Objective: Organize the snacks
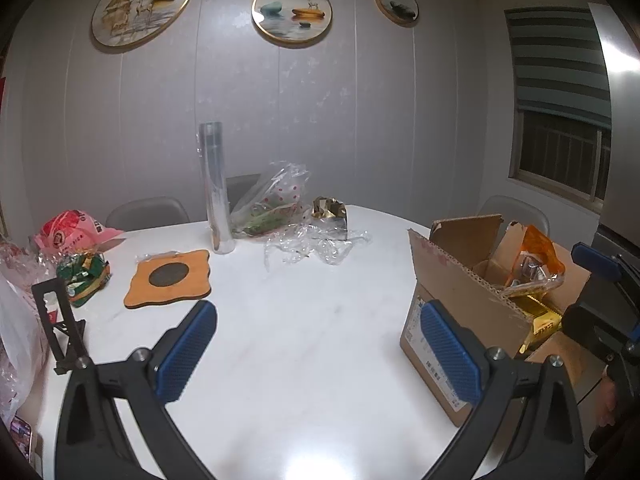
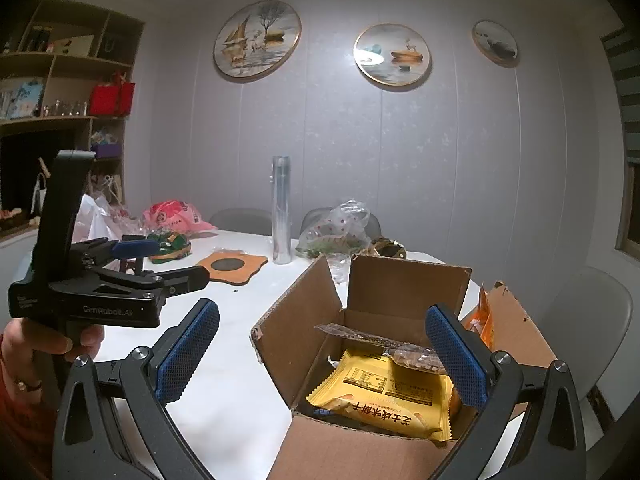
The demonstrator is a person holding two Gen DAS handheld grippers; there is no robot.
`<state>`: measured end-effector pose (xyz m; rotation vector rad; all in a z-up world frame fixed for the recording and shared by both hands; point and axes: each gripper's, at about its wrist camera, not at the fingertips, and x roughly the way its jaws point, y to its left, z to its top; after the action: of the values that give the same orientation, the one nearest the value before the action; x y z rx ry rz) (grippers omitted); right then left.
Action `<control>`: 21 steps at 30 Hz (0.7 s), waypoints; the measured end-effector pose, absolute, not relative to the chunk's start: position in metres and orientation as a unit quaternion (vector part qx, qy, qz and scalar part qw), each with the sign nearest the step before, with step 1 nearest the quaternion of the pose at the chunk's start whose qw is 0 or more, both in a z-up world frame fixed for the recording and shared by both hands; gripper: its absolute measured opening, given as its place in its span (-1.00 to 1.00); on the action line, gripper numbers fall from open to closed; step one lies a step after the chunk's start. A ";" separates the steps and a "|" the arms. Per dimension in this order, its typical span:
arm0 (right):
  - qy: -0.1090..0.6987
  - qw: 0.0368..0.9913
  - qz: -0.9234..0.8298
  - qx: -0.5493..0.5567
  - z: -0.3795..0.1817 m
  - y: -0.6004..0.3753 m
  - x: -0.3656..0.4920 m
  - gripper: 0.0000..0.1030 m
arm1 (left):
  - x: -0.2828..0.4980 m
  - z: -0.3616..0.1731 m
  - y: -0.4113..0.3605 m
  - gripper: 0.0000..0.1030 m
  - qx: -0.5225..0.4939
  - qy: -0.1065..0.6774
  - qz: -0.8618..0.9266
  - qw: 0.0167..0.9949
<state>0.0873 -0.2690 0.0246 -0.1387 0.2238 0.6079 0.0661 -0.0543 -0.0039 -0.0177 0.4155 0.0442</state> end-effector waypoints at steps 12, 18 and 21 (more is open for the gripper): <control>0.111 0.947 0.294 -0.068 0.027 -0.274 0.082 1.00 | 0.063 -0.003 -0.060 0.96 -0.007 0.203 0.016 0.979; 0.111 0.948 0.291 -0.066 0.029 -0.275 0.081 1.00 | 0.062 -0.002 -0.064 0.96 -0.007 0.205 0.012 0.979; 0.110 0.948 0.291 -0.065 0.028 -0.276 0.080 1.00 | 0.061 -0.002 -0.066 0.96 -0.006 0.204 0.011 0.979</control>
<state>0.0804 -0.2757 0.0279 -0.1326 0.2245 0.5925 0.0606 -0.0656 -0.0016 -0.0121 0.4111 0.0218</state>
